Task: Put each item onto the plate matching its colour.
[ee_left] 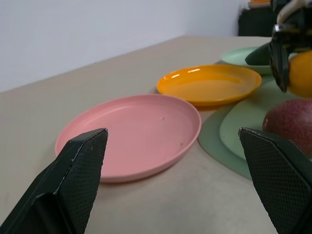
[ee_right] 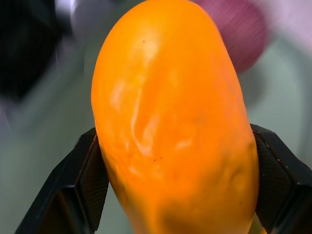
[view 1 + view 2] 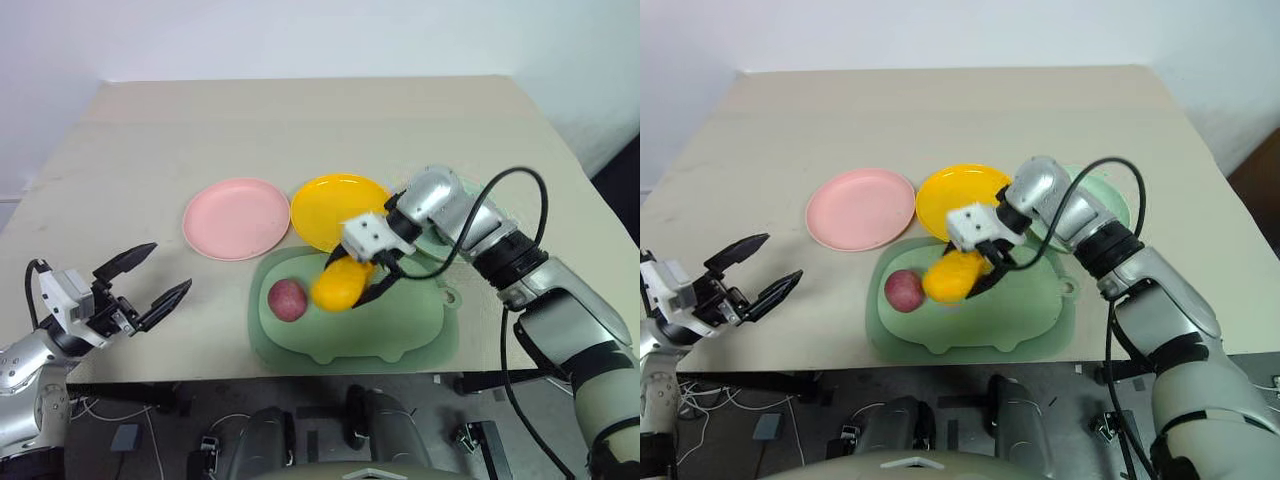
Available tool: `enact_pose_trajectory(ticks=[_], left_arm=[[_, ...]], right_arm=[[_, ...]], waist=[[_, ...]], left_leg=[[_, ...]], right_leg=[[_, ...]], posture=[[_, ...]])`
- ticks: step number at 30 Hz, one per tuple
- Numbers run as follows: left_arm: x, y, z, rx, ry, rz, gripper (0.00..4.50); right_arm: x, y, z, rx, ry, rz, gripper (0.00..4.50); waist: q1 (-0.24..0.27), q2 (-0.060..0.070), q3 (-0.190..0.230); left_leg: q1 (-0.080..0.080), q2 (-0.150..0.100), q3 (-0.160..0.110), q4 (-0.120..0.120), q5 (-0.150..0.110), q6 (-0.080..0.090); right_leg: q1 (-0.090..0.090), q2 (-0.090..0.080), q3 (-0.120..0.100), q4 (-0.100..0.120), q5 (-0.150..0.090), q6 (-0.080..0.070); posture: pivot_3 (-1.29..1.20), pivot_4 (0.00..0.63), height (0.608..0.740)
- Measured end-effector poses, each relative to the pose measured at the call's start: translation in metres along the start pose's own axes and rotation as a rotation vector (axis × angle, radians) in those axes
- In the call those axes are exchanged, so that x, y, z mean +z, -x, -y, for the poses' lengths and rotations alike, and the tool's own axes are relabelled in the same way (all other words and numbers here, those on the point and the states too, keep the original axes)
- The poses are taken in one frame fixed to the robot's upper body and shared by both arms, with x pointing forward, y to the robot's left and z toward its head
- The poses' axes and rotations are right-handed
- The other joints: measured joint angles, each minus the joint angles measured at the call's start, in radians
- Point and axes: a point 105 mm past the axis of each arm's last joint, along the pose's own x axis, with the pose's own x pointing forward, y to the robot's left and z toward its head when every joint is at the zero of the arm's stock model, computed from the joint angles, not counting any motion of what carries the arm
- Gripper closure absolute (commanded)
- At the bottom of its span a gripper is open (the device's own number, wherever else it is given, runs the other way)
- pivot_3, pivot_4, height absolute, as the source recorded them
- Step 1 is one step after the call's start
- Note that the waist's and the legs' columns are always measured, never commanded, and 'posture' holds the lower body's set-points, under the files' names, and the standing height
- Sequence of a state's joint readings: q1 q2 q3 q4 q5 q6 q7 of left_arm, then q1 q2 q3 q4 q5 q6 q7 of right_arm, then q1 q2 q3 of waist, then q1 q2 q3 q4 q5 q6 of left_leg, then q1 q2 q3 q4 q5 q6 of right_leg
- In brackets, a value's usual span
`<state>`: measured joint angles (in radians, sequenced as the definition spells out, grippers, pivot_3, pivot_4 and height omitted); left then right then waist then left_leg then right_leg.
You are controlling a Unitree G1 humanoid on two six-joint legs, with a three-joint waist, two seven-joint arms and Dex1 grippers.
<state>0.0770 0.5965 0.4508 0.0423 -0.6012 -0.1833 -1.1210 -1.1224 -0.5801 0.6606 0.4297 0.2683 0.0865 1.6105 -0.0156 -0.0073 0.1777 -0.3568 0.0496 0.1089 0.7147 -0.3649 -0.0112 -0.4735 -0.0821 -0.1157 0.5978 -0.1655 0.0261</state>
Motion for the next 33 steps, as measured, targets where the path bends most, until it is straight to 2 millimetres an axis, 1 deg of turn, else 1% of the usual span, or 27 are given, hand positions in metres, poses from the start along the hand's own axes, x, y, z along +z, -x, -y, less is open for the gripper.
enact_pose_trajectory(ticks=[2, 3, 4, 5, 6, 7, 9, 10, 13, 15, 16, 20, 24, 25, 28, 30, 31, 33], left_arm=[[-0.001, -0.001, -0.001, -0.006, 0.004, 0.002, 0.00], [-0.002, -0.002, -0.001, -0.007, 0.008, 0.002, 0.00], [-0.003, -0.004, -0.002, -0.010, 0.011, 0.006, 0.00], [-0.002, -0.005, -0.002, -0.016, 0.011, 0.010, 0.00], [-0.002, -0.006, -0.001, -0.024, 0.016, 0.010, 0.00], [-0.003, -0.008, 0.000, -0.035, 0.025, 0.009, 0.00], [-0.006, -0.009, 0.003, -0.052, 0.044, 0.001, 0.00], [-0.006, -0.010, 0.004, -0.057, 0.047, 0.000, 0.00], [-0.006, -0.011, 0.004, -0.064, 0.050, 0.002, 0.00], [-0.006, -0.013, 0.004, -0.070, 0.054, 0.003, 0.00], [-0.006, -0.013, 0.005, -0.075, 0.054, 0.003, 0.00], [-0.007, -0.016, 0.008, -0.101, 0.068, 0.003, 0.00], [-0.010, -0.019, 0.014, -0.141, 0.102, -0.003, 0.00], [-0.010, -0.019, 0.016, -0.151, 0.110, -0.004, 0.00], [-0.006, -0.021, 0.022, -0.184, 0.114, 0.003, 0.00], [-0.003, -0.027, 0.030, -0.226, 0.122, 0.006, 0.00], [-0.004, -0.028, 0.033, -0.237, 0.130, 0.003, 0.00], [-0.003, -0.034, 0.041, -0.272, 0.143, 0.001, 0.00]], right_arm=[[0.008, 0.018, 0.018, -0.102, -0.036, 0.037, 1.07], [0.008, 0.026, 0.031, -0.179, -0.065, 0.041, 1.07], [0.001, 0.035, 0.049, -0.301, -0.122, 0.028, 1.07], [-0.005, 0.039, 0.056, -0.358, -0.155, 0.015, 1.07], [-0.016, 0.043, 0.066, -0.441, -0.212, -0.008, 1.07], [-0.028, 0.043, 0.070, -0.492, -0.261, -0.024, 1.07], [-0.050, 0.041, 0.071, -0.542, -0.343, -0.066, 1.07], [-0.058, 0.040, 0.070, -0.555, -0.370, -0.079, 1.07], [-0.071, 0.042, 0.069, -0.597, -0.428, -0.096, 1.07], [-0.076, 0.044, 0.070, -0.626, -0.448, -0.105, 0.36], [-0.078, 0.045, 0.070, -0.636, -0.456, -0.110, 0.09], [-0.080, 0.048, 0.071, -0.664, -0.491, -0.085, 0.03], [-0.078, 0.053, 0.064, -0.650, -0.529, -0.018, 0.03], [-0.074, 0.057, 0.060, -0.646, -0.532, 0.017, 0.03], [-0.062, 0.079, 0.044, -0.656, -0.521, 0.113, 0.03], [-0.054, 0.098, 0.017, -0.675, -0.501, 0.174, 0.03], [-0.053, 0.103, 0.006, -0.677, -0.509, 0.190, 0.03], [-0.055, 0.107, -0.032, -0.668, -0.558, 0.241, 0.03]], waist=[[-0.001, 0.000, 0.000], [-0.001, 0.000, 0.000], [-0.002, 0.000, 0.000], [-0.001, 0.000, 0.000], [-0.001, 0.000, 0.000], [0.002, 0.000, 0.000], [0.002, 0.000, 0.000], [0.000, 0.000, 0.000], [-0.004, 0.000, 0.000], [-0.006, 0.000, 0.000], [-0.007, 0.000, 0.000], [-0.006, 0.001, 0.000], [-0.002, 0.001, 0.000], [0.000, 0.001, 0.000], [0.005, 0.001, 0.001], [0.013, 0.001, 0.001], [0.014, 0.001, 0.001], [0.021, 0.001, 0.001]], left_leg=[[0.000, 0.000, 0.002, 0.000, 0.000, 0.000], [0.000, 0.000, 0.002, 0.000, 0.000, 0.000], [0.000, 0.000, 0.002, 0.000, 0.000, 0.000], [0.000, 0.000, 0.002, 0.000, 0.000, 0.000], [0.000, 0.000, 0.002, 0.000, 0.000, -0.001], [-0.001, 0.000, 0.002, 0.000, 0.000, -0.001], [-0.003, -0.001, 0.002, 0.000, 0.000, -0.001], [-0.005, -0.001, 0.002, 0.000, 0.000, -0.001], [-0.007, 0.000, 0.002, 0.000, 0.001, -0.001], [-0.006, 0.000, 0.002, 0.000, 0.001, -0.002], [-0.006, 0.000, 0.002, 0.000, 0.001, -0.002], [-0.006, 0.000, 0.002, 0.000, 0.001, -0.002], [-0.006, 0.000, 0.001, 0.000, 0.001, -0.002], [-0.007, 0.000, 0.001, 0.000, 0.001, -0.002], [-0.009, 0.000, -0.003, 0.001, 0.001, -0.002], [-0.010, 0.000, -0.005, 0.001, 0.001, -0.002], [-0.010, -0.001, -0.005, 0.001, 0.001, -0.002], [-0.010, -0.001, -0.005, 0.001, 0.001, -0.001]], right_leg=[[0.000, 0.000, 0.000, 0.000, 0.000, 0.000], [0.000, 0.000, 0.000, 0.000, 0.000, 0.000], [0.000, 0.000, 0.000, 0.000, 0.000, 0.000], [0.000, 0.000, -0.001, 0.000, 0.000, 0.000], [0.000, 0.000, -0.001, 0.000, 0.000, 0.000], [0.000, 0.000, -0.001, 0.000, 0.000, 0.000], [-0.001, 0.000, -0.001, 0.000, 0.000, 0.000], [-0.002, 0.000, -0.001, 0.000, 0.001, 0.000], [-0.004, 0.000, -0.001, 0.000, 0.001, 0.000], [-0.004, 0.000, -0.001, 0.000, 0.001, 0.000], [-0.004, 0.000, -0.001, 0.000, 0.001, 0.000], [-0.004, 0.000, -0.001, 0.000, 0.001, 0.000], [-0.003, 0.000, -0.001, 0.000, 0.001, 0.000], [-0.003, 0.000, -0.002, 0.000, 0.001, 0.000], [-0.003, -0.001, -0.004, 0.000, 0.001, 0.000], [-0.003, -0.001, -0.006, -0.001, 0.001, 0.000], [-0.003, -0.001, -0.006, -0.001, 0.001, 0.000], [-0.003, -0.001, -0.006, -0.002, 0.001, 0.000]], posture=[[0.00, 0.150, 0.737], [0.00, 0.150, 0.737], [0.00, 0.150, 0.737], [0.00, 0.150, 0.737], [0.00, 0.150, 0.737], [0.00, 0.150, 0.737], [0.00, 0.150, 0.737], [0.00, 0.150, 0.737], [0.00, 0.150, 0.737], [0.00, 0.150, 0.737], [0.00, 0.150, 0.737], [0.00, 0.150, 0.737], [0.00, 0.150, 0.737], [0.00, 0.150, 0.737], [0.00, 0.150, 0.737], [0.00, 0.150, 0.737], [0.00, 0.150, 0.737], [0.00, 0.150, 0.737]])
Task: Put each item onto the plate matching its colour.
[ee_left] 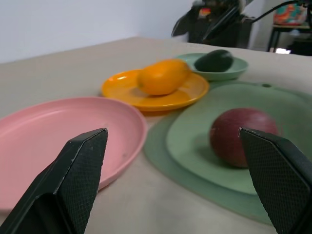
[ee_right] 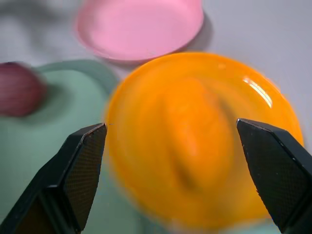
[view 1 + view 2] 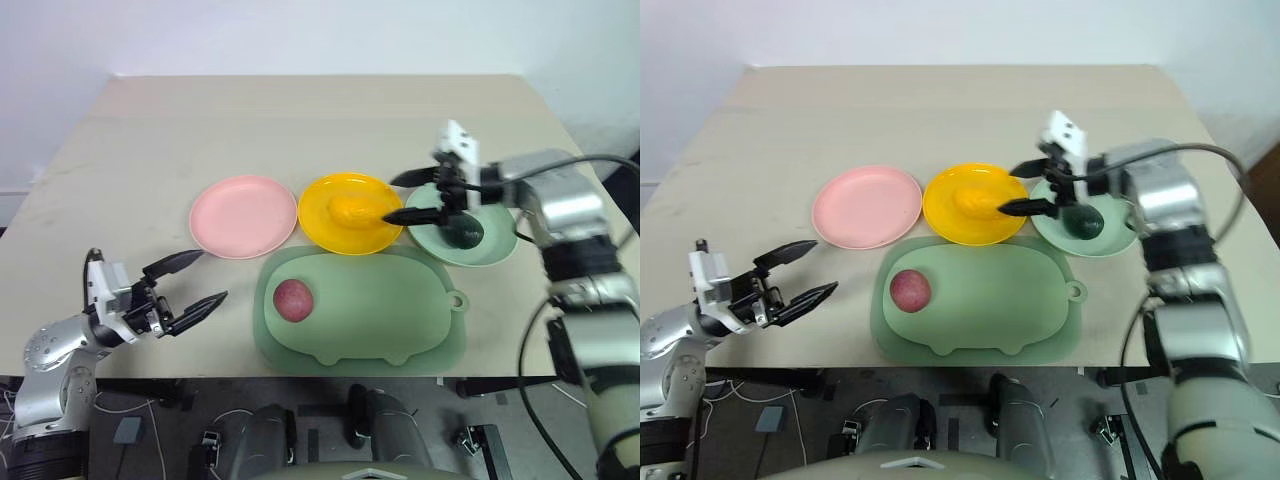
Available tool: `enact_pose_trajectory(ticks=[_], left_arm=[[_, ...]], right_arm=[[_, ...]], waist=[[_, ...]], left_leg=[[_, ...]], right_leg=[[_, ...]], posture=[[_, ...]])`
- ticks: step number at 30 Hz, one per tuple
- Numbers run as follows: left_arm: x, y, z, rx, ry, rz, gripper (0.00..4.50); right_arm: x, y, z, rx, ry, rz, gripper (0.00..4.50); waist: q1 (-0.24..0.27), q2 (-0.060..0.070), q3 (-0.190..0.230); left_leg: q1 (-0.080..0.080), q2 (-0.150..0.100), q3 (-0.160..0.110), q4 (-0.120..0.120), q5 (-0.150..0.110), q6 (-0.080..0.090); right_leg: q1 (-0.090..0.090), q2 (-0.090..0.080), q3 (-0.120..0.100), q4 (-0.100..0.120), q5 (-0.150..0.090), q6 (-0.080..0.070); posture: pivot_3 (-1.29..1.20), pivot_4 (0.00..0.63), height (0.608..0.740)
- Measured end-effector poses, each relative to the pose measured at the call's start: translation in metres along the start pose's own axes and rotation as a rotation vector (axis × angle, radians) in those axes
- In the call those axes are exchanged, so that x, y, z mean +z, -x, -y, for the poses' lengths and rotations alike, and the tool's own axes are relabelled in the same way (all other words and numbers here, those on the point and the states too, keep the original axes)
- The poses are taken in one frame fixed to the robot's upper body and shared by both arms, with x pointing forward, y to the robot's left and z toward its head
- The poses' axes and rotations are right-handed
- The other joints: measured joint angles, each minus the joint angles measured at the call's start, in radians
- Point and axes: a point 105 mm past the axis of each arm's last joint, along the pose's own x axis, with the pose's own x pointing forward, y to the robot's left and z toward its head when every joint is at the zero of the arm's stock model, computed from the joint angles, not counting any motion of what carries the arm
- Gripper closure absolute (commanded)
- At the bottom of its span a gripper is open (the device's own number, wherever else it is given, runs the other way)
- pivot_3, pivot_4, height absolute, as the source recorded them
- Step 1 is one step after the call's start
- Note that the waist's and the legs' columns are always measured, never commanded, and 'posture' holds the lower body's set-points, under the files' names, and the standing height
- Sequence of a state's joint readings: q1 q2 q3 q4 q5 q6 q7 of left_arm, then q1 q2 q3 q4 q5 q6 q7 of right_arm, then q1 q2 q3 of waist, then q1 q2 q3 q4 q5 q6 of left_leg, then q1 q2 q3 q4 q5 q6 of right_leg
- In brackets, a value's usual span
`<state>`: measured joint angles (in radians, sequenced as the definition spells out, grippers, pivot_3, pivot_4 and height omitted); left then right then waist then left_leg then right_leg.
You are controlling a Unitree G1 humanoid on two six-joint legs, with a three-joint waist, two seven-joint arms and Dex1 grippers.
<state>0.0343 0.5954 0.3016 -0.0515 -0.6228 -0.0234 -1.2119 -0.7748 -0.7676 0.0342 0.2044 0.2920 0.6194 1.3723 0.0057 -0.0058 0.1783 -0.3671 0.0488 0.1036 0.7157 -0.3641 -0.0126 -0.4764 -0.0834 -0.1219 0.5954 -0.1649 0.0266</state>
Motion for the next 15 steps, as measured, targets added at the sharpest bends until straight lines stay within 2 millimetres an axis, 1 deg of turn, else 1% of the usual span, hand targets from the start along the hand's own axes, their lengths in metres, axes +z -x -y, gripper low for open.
enact_pose_trajectory(ticks=[3, 4, 5, 6, 7, 9, 12, 13, 15], left_arm=[[-0.003, -0.006, 0.007, -0.035, 0.029, -0.008, 0.00], [-0.004, -0.008, 0.008, -0.042, 0.038, -0.011, 0.00], [-0.004, -0.011, 0.010, -0.058, 0.042, -0.010, 0.00], [-0.004, -0.011, 0.010, -0.060, 0.044, -0.011, 0.00], [-0.003, -0.014, 0.010, -0.072, 0.043, -0.010, 0.00], [-0.003, -0.016, 0.010, -0.083, 0.043, -0.010, 0.00], [-0.001, -0.021, 0.009, -0.101, 0.027, -0.012, 0.00], [-0.001, -0.023, 0.009, -0.108, 0.022, -0.014, 0.00], [-0.001, -0.028, 0.010, -0.129, 0.009, -0.011, 0.00]], right_arm=[[-0.023, 0.022, -0.029, 0.027, -0.071, 0.008, 0.03], [-0.028, 0.027, -0.036, 0.035, -0.087, 0.010, 0.03], [-0.037, 0.036, -0.046, 0.040, -0.111, 0.014, 0.03], [-0.041, 0.040, -0.051, 0.044, -0.123, 0.019, 0.03], [-0.046, 0.048, -0.059, 0.042, -0.122, 0.043, 0.03], [-0.061, 0.061, -0.074, 0.048, -0.108, 0.065, 0.03], [-0.075, 0.074, -0.085, 0.034, -0.060, 0.077, 0.03], [-0.076, 0.077, -0.086, 0.022, -0.040, 0.080, 0.03], [-0.085, 0.085, -0.084, -0.027, -0.009, 0.099, 0.03]], waist=[[0.004, 0.000, 0.000], [0.002, 0.000, 0.000], [0.003, 0.000, 0.000], [0.002, 0.000, 0.000], [0.003, 0.000, 0.000], [0.008, 0.000, 0.000], [0.007, 0.000, 0.000], [0.006, 0.000, 0.000], [0.006, 0.000, 0.000]], left_leg=[[0.002, 0.000, 0.000, 0.000, -0.002, 0.004], [0.004, 0.000, 0.001, 0.000, -0.002, 0.004], [0.006, 0.000, 0.000, 0.000, -0.002, 0.004], [0.009, 0.001, 0.000, 0.000, -0.002, 0.004], [0.011, 0.001, 0.000, -0.001, -0.003, 0.004], [0.012, 0.001, -0.001, -0.001, -0.003, 0.005], [0.013, 0.000, 0.000, 0.000, -0.003, 0.005], [0.013, 0.000, 0.000, 0.000, -0.003, 0.005], [0.013, 0.000, 0.000, -0.001, -0.003, 0.005]], right_leg=[[0.000, 0.001, 0.001, 0.000, 0.000, 0.000], [0.001, 0.001, 0.002, 0.000, 0.000, 0.000], [0.003, 0.001, 0.002, 0.000, 0.000, 0.000], [0.005, 0.002, 0.003, 0.000, -0.001, 0.000], [0.007, 0.002, 0.004, 0.000, -0.003, 0.003], [0.008, 0.002, 0.003, 0.000, -0.004, 0.004], [0.009, 0.002, 0.005, 0.000, -0.003, 0.004], [0.009, 0.002, 0.005, 0.000, -0.003, 0.004], [0.009, 0.003, 0.005, 0.000, -0.003, 0.004]], posture=[[0.00, 0.150, 0.737], [0.00, 0.150, 0.737], [0.00, 0.150, 0.737], [0.00, 0.150, 0.737], [0.00, 0.150, 0.737], [0.00, 0.150, 0.737], [0.00, 0.150, 0.737], [0.00, 0.150, 0.737], [0.00, 0.150, 0.737]])
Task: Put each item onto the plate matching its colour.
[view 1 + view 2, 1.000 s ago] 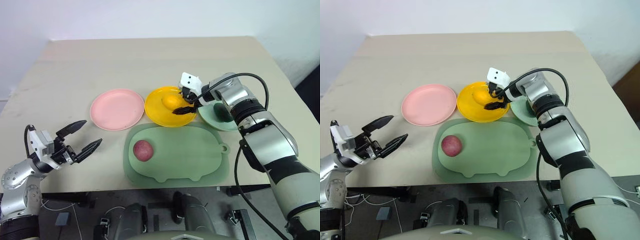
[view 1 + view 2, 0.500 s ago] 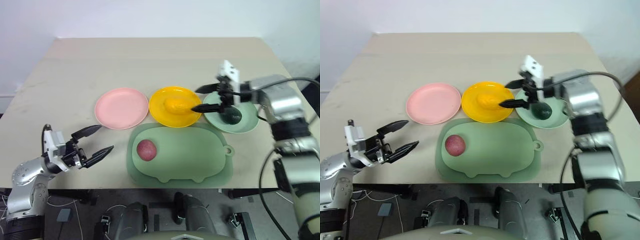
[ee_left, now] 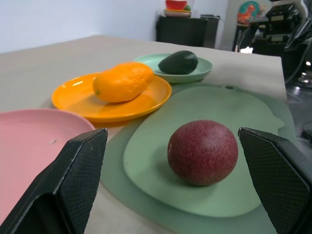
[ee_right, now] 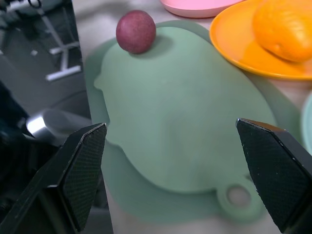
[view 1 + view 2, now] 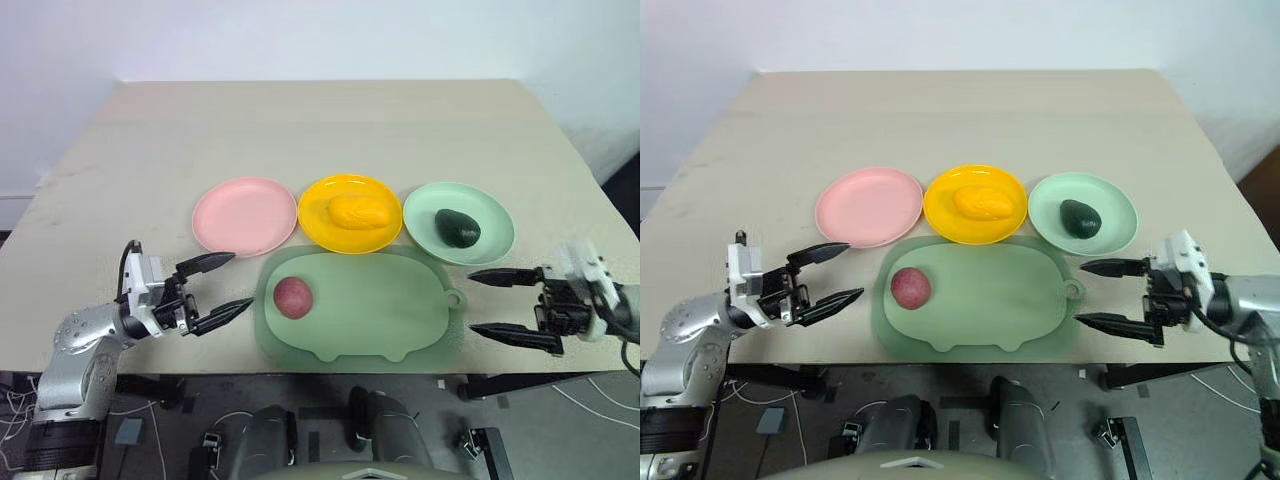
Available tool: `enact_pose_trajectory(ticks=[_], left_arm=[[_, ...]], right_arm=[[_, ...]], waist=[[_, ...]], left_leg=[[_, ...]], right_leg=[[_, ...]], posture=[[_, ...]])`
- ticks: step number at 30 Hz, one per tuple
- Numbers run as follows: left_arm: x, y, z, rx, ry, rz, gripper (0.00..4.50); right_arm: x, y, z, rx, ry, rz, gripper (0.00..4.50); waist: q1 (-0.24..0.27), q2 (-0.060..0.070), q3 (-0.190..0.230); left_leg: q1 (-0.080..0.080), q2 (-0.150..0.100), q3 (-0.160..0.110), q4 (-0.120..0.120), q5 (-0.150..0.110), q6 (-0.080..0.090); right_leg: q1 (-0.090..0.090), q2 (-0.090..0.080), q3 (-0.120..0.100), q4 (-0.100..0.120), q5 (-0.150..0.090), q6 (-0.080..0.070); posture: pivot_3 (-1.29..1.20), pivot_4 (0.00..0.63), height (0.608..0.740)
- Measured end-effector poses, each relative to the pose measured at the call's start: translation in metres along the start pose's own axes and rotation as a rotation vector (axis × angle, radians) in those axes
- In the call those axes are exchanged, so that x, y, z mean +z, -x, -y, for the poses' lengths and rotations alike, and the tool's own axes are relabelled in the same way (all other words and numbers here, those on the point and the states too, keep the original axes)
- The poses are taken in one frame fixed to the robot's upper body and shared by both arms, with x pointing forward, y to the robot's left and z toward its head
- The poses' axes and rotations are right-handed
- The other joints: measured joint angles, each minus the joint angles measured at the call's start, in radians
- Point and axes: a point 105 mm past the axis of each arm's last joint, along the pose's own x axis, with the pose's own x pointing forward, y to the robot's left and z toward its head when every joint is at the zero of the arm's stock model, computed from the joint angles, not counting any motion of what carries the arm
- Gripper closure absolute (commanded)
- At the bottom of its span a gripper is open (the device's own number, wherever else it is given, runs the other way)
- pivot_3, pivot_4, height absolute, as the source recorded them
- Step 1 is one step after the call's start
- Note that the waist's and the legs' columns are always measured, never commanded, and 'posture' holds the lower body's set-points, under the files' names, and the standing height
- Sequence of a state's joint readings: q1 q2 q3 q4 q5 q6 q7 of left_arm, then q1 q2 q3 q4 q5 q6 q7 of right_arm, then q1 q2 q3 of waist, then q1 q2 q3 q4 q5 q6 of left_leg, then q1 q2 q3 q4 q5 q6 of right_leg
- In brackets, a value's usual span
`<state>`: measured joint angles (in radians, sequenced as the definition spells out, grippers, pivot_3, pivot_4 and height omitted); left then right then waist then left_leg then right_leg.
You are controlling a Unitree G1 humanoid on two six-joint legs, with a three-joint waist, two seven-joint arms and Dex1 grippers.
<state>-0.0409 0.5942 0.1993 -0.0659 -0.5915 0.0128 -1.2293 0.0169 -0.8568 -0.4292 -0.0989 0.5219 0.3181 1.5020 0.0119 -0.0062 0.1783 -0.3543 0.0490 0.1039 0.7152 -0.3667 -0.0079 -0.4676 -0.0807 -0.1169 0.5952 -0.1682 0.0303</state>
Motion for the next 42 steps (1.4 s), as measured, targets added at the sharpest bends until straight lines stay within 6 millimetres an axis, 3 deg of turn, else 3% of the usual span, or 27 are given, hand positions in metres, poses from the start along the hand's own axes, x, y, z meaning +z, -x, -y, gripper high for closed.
enact_pose_trajectory(ticks=[4, 19, 27, 30, 32, 37, 42], left_arm=[[-0.007, -0.013, 0.007, -0.036, 0.001, 0.006, 0.00], [-0.037, -0.070, 0.032, -0.094, 0.010, -0.028, 0.00], [-0.054, -0.079, 0.033, -0.046, -0.014, -0.082, 0.00], [-0.056, -0.080, 0.032, -0.035, -0.018, -0.086, 0.55], [-0.055, -0.080, 0.031, -0.029, -0.019, -0.082, 1.14], [-0.049, -0.082, 0.023, 0.002, -0.009, -0.058, 1.20], [-0.012, -0.082, -0.023, 0.155, 0.033, 0.032, 1.20]], right_arm=[[-0.010, 0.004, 0.000, -0.044, 0.014, 0.004, 0.03], [0.002, -0.020, -0.004, -0.044, 0.061, 0.036, 0.03], [0.001, -0.026, -0.005, -0.051, 0.045, 0.045, 0.03], [0.001, -0.028, -0.005, -0.051, 0.042, 0.045, 0.00], [0.002, -0.029, -0.004, -0.052, 0.046, 0.048, 0.00], [0.005, -0.032, -0.001, -0.054, 0.057, 0.055, 0.00], [0.004, -0.036, -0.002, -0.043, 0.050, 0.058, 0.00]], waist=[[-0.001, 0.000, 0.000], [0.003, 0.000, 0.000], [0.002, 0.000, 0.000], [0.002, 0.000, 0.000], [0.002, 0.000, 0.000], [0.002, 0.000, 0.000], [0.003, 0.000, 0.000]], left_leg=[[0.000, 0.000, 0.000, 0.000, 0.000, 0.000], [0.000, -0.001, -0.001, 0.001, 0.000, 0.001], [0.000, -0.001, -0.001, 0.001, 0.000, 0.001], [0.000, -0.001, -0.001, 0.001, 0.000, 0.001], [0.000, -0.001, -0.001, 0.001, 0.000, 0.001], [0.000, -0.001, -0.001, 0.001, 0.000, 0.001], [0.000, -0.001, -0.002, 0.001, 0.000, 0.001]], right_leg=[[0.000, 0.000, 0.001, 0.000, 0.002, -0.004], [0.001, -0.001, 0.001, 0.000, 0.002, -0.004], [0.000, -0.001, 0.001, 0.000, 0.002, -0.004], [0.000, -0.001, 0.001, 0.000, 0.002, -0.004], [0.000, -0.001, 0.001, 0.000, 0.002, -0.004], [0.000, -0.001, 0.001, 0.000, 0.002, -0.004], [0.001, -0.001, 0.000, 0.000, 0.003, -0.003]], posture=[[0.00, 0.150, 0.737], [0.00, 0.150, 0.737], [0.00, 0.150, 0.737], [0.00, 0.150, 0.737], [0.00, 0.150, 0.737], [0.00, 0.150, 0.737], [0.00, 0.150, 0.737]])
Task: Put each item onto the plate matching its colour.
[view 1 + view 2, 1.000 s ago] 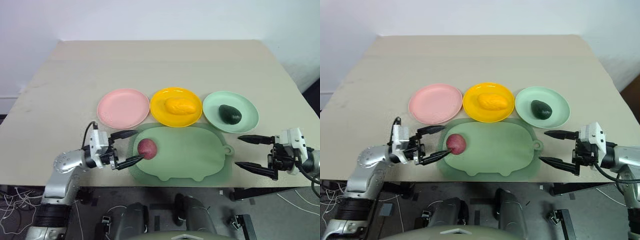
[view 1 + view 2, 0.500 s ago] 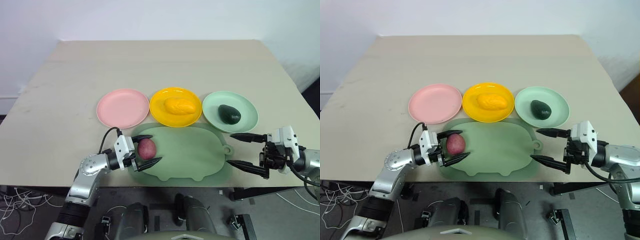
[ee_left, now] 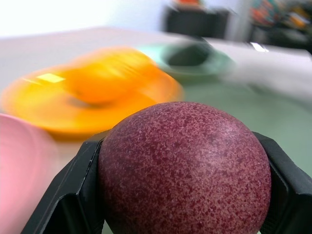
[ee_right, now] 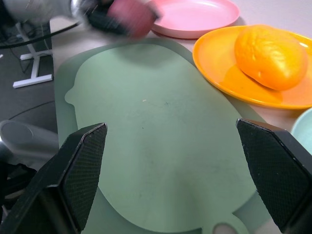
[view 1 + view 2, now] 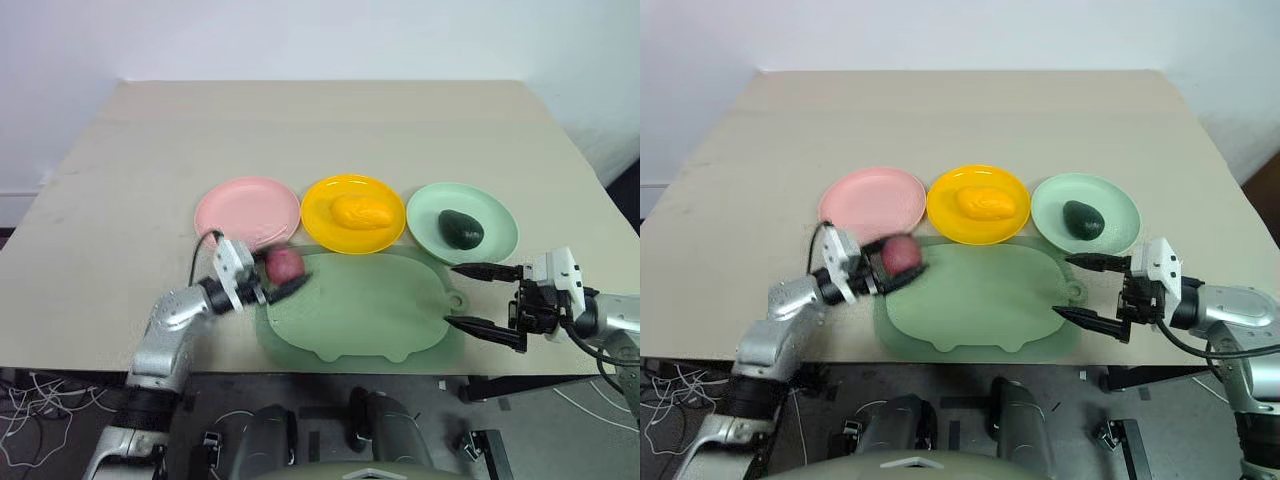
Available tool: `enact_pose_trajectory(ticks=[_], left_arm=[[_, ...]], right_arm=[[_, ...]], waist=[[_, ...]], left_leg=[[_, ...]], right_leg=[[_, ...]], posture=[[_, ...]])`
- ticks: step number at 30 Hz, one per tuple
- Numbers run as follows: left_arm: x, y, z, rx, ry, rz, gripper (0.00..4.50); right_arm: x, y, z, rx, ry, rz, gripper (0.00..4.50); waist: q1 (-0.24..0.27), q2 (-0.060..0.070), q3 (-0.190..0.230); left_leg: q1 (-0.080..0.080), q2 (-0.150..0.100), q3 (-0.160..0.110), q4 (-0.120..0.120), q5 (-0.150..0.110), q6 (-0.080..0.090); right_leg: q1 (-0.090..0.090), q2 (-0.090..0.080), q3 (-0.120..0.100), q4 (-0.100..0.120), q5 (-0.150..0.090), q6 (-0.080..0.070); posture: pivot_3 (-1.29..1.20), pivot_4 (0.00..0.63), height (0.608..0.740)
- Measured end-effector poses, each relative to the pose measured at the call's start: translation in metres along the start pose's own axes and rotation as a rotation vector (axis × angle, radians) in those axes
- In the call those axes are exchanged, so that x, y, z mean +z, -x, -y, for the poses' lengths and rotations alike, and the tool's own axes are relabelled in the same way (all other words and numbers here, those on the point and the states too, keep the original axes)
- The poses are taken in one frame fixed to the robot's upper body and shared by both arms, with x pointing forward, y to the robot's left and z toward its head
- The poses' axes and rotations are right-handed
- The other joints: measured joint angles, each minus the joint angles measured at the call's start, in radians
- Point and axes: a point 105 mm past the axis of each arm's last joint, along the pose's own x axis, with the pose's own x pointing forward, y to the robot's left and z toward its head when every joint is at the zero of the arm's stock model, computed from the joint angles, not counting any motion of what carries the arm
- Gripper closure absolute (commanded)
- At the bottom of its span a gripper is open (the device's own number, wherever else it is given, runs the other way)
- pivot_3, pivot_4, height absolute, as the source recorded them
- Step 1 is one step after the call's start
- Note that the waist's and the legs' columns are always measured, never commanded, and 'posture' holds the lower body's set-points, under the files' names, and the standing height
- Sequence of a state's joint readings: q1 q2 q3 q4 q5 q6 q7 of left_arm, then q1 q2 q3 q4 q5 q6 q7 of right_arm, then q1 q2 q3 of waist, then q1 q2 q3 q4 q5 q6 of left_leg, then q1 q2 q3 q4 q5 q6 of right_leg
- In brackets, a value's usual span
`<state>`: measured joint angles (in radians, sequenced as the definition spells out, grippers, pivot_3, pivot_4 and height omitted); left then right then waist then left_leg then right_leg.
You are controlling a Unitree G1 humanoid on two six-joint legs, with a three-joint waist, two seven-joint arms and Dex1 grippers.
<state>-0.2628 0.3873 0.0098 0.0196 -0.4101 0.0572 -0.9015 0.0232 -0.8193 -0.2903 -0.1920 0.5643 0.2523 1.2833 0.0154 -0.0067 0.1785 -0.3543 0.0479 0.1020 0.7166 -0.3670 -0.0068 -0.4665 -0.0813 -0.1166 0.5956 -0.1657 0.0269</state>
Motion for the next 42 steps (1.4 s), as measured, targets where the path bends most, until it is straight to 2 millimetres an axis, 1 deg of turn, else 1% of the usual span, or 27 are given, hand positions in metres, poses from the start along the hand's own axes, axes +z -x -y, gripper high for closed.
enact_pose_trajectory(ticks=[1, 2, 3, 4, 6, 8, 11, 15, 16, 17, 18, 20, 23, 26, 30, 31, 32, 34, 36, 37, 40, 42], left_arm=[[0.014, -0.003, -0.016, 0.040, -0.023, 0.033, 1.20], [0.022, -0.004, -0.025, 0.065, -0.037, 0.050, 1.20], [0.032, -0.006, -0.044, 0.119, -0.059, 0.069, 1.20], [0.035, -0.005, -0.059, 0.163, -0.075, 0.067, 1.20], [0.030, -0.002, -0.083, 0.243, -0.099, 0.023, 1.20], [0.016, 0.000, -0.097, 0.284, -0.099, -0.028, 1.20], [-0.003, 0.001, -0.106, 0.303, -0.092, -0.087, 1.20], [-0.012, -0.012, -0.108, 0.282, -0.108, -0.109, 1.20], [-0.014, -0.015, -0.107, 0.272, -0.121, -0.125, 0.47], [-0.018, -0.017, -0.107, 0.266, -0.134, -0.145, 0.23], [-0.020, -0.016, -0.107, 0.265, -0.138, -0.154, 0.01], [-0.024, -0.015, -0.106, 0.260, -0.135, -0.170, 0.01], [-0.021, -0.014, -0.107, 0.246, -0.138, -0.165, 0.01], [-0.004, -0.008, -0.111, 0.254, -0.182, -0.129, 0.01], [0.031, 0.008, -0.114, 0.256, -0.243, -0.033, 0.01], [0.040, 0.016, -0.110, 0.240, -0.257, -0.017, 0.01], [0.048, 0.027, -0.105, 0.209, -0.276, -0.015, 0.01], [0.058, 0.052, -0.094, 0.148, -0.305, -0.051, 0.01], [0.064, 0.073, -0.089, 0.122, -0.316, -0.093, 0.01], [0.065, 0.087, -0.085, 0.114, -0.311, -0.122, 0.01], [0.060, 0.127, -0.080, 0.164, -0.246, -0.164, 0.01], [0.053, 0.147, -0.074, 0.185, -0.210, -0.171, 0.01]], right_arm=[[0.000, -0.001, 0.000, 0.000, -0.001, 0.003, 0.00], [0.000, -0.002, 0.000, 0.001, 0.000, 0.006, 0.00], [0.001, -0.003, 0.000, 0.004, 0.001, 0.012, 0.00], [0.002, -0.005, 0.001, 0.005, 0.004, 0.018, 0.00], [0.004, -0.007, 0.002, 0.008, 0.010, 0.024, 0.00], [0.004, -0.010, 0.002, 0.015, 0.011, 0.026, 0.00], [0.003, -0.014, 0.001, 0.020, 0.009, 0.034, 0.00], [0.006, -0.020, 0.001, 0.029, 0.019, 0.054, 0.00], [0.006, -0.021, 0.001, 0.029, 0.022, 0.060, 0.00], [0.007, -0.023, 0.001, 0.026, 0.024, 0.066, 0.00], [0.007, -0.023, 0.002, 0.024, 0.025, 0.068, 0.00], [0.008, -0.023, 0.002, 0.022, 0.028, 0.069, 0.00], [0.009, -0.023, 0.001, 0.025, 0.044, 0.076, 0.00], [0.009, -0.023, 0.001, 0.024, 0.045, 0.078, 0.00], [0.007, -0.022, 0.001, 0.021, 0.041, 0.079, 0.00], [0.007, -0.022, 0.002, 0.020, 0.041, 0.080, 0.00], [0.006, -0.021, 0.002, 0.014, 0.036, 0.078, 0.00], [0.003, -0.018, 0.003, 0.000, 0.024, 0.074, 0.00], [0.002, -0.016, 0.005, -0.010, 0.018, 0.073, 0.00], [0.001, -0.014, 0.006, -0.018, 0.016, 0.073, 0.00], [-0.004, -0.004, 0.013, -0.065, -0.001, 0.063, 0.00], [-0.004, 0.002, 0.015, -0.090, 0.006, 0.065, 0.00]], waist=[[0.000, 0.000, 0.000], [0.000, 0.000, 0.000], [-0.001, 0.000, 0.000], [-0.001, 0.000, 0.000], [-0.003, 0.000, 0.000], [-0.003, 0.000, 0.000], [-0.001, -0.001, 0.000], [0.001, -0.002, 0.001], [-0.001, -0.003, 0.001], [-0.002, -0.003, 0.001], [-0.003, -0.003, 0.001], [-0.005, -0.003, 0.001], [-0.003, -0.003, 0.001], [-0.003, -0.003, 0.001], [-0.004, -0.003, 0.001], [-0.005, -0.003, 0.001], [-0.008, -0.003, 0.001], [-0.012, -0.003, 0.001], [-0.009, -0.002, 0.001], [-0.007, -0.002, 0.001], [-0.003, -0.002, 0.001], [0.001, -0.002, 0.001]], left_leg=[[0.000, 0.000, 0.000, 0.000, 0.000, 0.000], [0.000, 0.000, 0.000, 0.000, 0.000, 0.000], [0.001, 0.000, 0.001, 0.000, 0.000, 0.000], [0.001, -0.001, 0.001, 0.000, 0.000, 0.000], [0.001, -0.001, 0.002, 0.000, 0.000, 0.000], [0.001, -0.001, 0.003, 0.000, 0.000, 0.000], [0.000, -0.001, 0.003, 0.000, 0.000, 0.000], [0.000, -0.001, 0.002, 0.001, 0.000, 0.000], [0.000, -0.001, 0.002, 0.001, 0.000, 0.000], [0.000, -0.001, 0.002, 0.001, 0.000, 0.000], [0.001, -0.001, 0.002, 0.001, 0.000, 0.000], [0.001, -0.001, 0.002, 0.000, 0.000, 0.000], [0.000, -0.001, 0.002, 0.001, 0.000, 0.000], [0.000, -0.001, 0.002, 0.001, 0.000, 0.000], [0.001, 0.000, 0.002, 0.001, 0.000, 0.000], [0.001, 0.000, 0.002, 0.000, 0.000, 0.000], [0.001, 0.000, 0.002, 0.000, 0.002, -0.004], [0.001, 0.001, 0.003, 0.000, 0.003, -0.005], [0.001, 0.001, 0.003, 0.000, 0.002, -0.004], [0.001, 0.001, 0.002, 0.000, 0.000, -0.001], [0.001, 0.001, 0.002, 0.000, 0.000, 0.000], [0.001, 0.001, 0.002, 0.000, 0.000, 0.000]], right_leg=[[0.001, 0.000, 0.000, 0.000, 0.000, 0.000], [0.001, 0.000, 0.000, 0.000, 0.000, 0.000], [0.001, 0.000, 0.000, 0.000, 0.000, 0.000], [0.001, 0.000, -0.001, 0.000, 0.000, 0.000], [0.002, 0.001, -0.001, 0.000, 0.000, 0.000], [0.002, 0.001, -0.002, 0.000, 0.000, 0.000], [0.002, 0.000, -0.002, -0.001, 0.000, 0.000], [0.002, 0.000, -0.003, -0.001, 0.000, 0.000], [0.002, 0.000, -0.003, -0.001, 0.000, 0.000], [0.002, 0.000, -0.003, -0.001, 0.000, 0.000], [0.002, 0.000, -0.003, -0.001, 0.000, 0.000], [0.002, 0.000, -0.003, 0.000, 0.000, 0.000], [0.002, 0.000, -0.003, 0.000, 0.000, 0.000], [0.002, 0.000, -0.003, 0.000, 0.000, 0.000], [0.002, 0.000, -0.003, 0.000, 0.000, 0.000], [0.001, 0.000, -0.003, 0.000, 0.000, 0.000], [0.001, 0.000, -0.002, 0.001, 0.000, 0.000], [0.001, 0.000, -0.002, 0.001, 0.000, 0.000], [0.001, 0.000, -0.002, 0.001, 0.000, 0.000], [0.001, 0.000, -0.002, 0.001, 0.000, 0.000], [0.001, 0.000, -0.002, 0.000, 0.000, 0.000], [0.001, -0.001, -0.002, 0.000, 0.000, 0.000]], posture=[[0.00, 0.150, 0.737], [0.00, 0.150, 0.737], [0.00, 0.150, 0.737], [0.00, 0.150, 0.737], [0.00, 0.150, 0.737], [0.00, 0.150, 0.737], [0.00, 0.150, 0.737], [0.00, 0.150, 0.737], [0.00, 0.150, 0.737], [0.00, 0.150, 0.737], [0.00, 0.150, 0.737], [0.00, 0.150, 0.737], [0.00, 0.150, 0.737], [0.00, 0.150, 0.737], [0.00, 0.150, 0.737], [0.00, 0.150, 0.737], [0.00, 0.150, 0.737], [0.00, 0.150, 0.737], [0.00, 0.150, 0.737], [0.00, 0.150, 0.737], [0.00, 0.150, 0.737], [0.00, 0.150, 0.737]])
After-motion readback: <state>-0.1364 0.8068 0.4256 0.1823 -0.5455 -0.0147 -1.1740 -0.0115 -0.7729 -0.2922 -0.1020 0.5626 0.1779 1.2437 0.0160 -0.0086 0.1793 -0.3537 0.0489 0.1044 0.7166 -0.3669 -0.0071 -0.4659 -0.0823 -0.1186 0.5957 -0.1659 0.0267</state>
